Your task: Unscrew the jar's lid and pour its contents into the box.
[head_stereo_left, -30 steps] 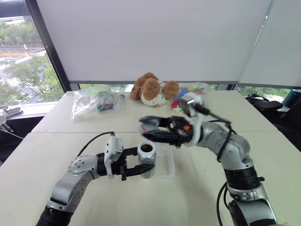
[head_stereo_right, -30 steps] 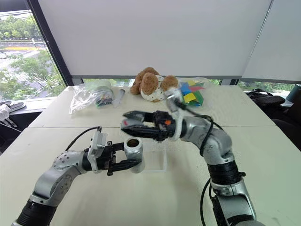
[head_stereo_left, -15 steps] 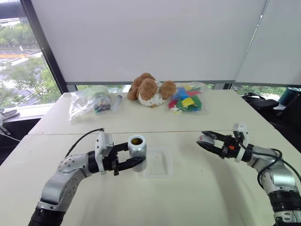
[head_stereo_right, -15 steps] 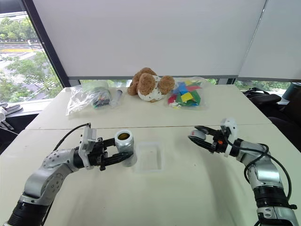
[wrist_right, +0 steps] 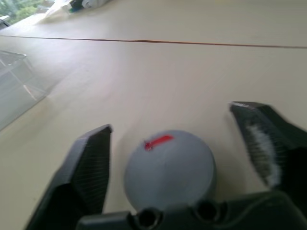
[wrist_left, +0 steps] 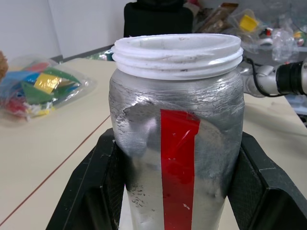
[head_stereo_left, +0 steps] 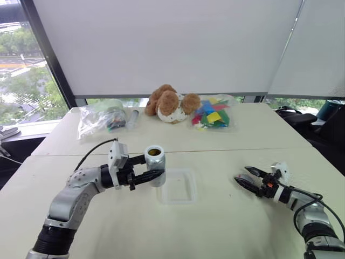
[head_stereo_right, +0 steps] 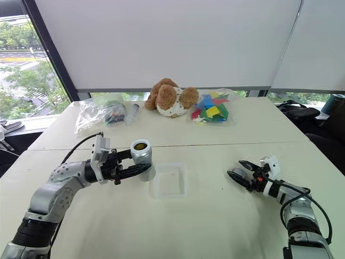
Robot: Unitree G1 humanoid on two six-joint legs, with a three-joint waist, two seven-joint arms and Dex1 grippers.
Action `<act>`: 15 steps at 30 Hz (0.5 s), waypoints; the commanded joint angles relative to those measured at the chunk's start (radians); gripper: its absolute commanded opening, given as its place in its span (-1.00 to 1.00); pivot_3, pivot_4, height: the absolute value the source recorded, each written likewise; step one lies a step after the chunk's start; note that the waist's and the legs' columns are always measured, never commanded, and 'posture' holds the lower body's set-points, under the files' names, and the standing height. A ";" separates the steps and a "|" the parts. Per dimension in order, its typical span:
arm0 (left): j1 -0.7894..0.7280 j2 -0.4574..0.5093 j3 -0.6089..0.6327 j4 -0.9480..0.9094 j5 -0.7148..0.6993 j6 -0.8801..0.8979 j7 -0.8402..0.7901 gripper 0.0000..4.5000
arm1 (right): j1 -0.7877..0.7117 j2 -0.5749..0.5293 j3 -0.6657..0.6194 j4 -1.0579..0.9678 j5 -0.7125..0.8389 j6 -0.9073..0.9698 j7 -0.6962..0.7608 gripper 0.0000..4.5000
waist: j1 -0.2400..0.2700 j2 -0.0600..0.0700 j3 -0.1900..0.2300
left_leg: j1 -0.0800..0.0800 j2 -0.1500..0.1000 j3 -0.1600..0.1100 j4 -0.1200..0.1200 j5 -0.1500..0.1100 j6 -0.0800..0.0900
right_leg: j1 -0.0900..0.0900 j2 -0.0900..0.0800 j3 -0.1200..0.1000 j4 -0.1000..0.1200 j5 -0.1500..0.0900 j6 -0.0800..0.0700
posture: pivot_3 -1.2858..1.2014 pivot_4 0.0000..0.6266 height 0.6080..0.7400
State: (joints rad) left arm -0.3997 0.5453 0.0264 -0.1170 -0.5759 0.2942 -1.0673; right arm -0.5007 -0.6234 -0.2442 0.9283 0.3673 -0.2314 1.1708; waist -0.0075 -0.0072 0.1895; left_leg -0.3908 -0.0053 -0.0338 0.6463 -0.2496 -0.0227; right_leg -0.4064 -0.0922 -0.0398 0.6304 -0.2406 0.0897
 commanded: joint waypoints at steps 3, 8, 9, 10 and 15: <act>-0.068 -0.001 0.005 0.055 0.090 -0.095 0.034 -0.03 | 0.116 -0.040 -0.094 -0.366 0.121 0.084 -0.009 0.98 | 0.000 0.000 0.000 | 0.000 0.000 0.001 0.000 0.000 0.000 | 0.000 0.000 0.001 0.000 0.000 0.000 | 0.03 -0.52 1.00; -0.146 0.000 -0.041 0.189 0.274 -0.301 0.064 -0.03 | 0.323 -0.109 -0.064 -0.865 0.210 0.260 0.037 0.98 | -0.001 0.001 0.000 | 0.000 0.001 0.001 0.000 -0.001 0.001 | -0.001 0.001 0.001 0.000 0.000 0.000 | 0.03 -0.52 1.00; -0.159 -0.004 -0.049 0.214 0.302 -0.344 0.068 -0.03 | 0.349 -0.120 -0.064 -0.932 0.228 0.292 0.036 0.98 | 0.000 0.000 0.000 | 0.000 0.001 0.001 0.000 -0.001 0.001 | -0.001 0.001 0.001 0.000 0.000 0.000 | 0.03 -0.52 1.00; -0.171 -0.008 -0.058 0.238 0.334 -0.388 0.081 -0.03 | 0.370 -0.130 -0.064 -0.985 0.242 0.322 0.031 0.98 | -0.001 0.000 0.000 | 0.000 0.001 0.001 0.000 -0.001 0.001 | -0.001 0.001 0.001 0.000 0.000 0.000 | 0.03 -0.52 1.00; -0.228 -0.026 -0.152 0.379 0.620 -0.805 0.213 -0.03 | 0.428 -0.134 -0.054 -1.156 0.258 0.403 -0.022 0.98 | 0.014 0.000 0.000 | 0.000 0.001 0.001 0.001 -0.001 0.001 | -0.001 0.000 0.001 0.000 0.000 0.000 | 0.03 -0.52 1.00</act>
State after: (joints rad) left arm -0.6037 0.5108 -0.0986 0.2401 -0.0696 -0.3379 -0.9172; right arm -0.0779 -0.7508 -0.2911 -0.1718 0.6058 0.1588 1.1670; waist 0.0065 -0.0076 0.1898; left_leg -0.3909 -0.0046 -0.0324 0.6473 -0.2504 -0.0217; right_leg -0.4072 -0.0918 -0.0384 0.6298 -0.2405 0.0899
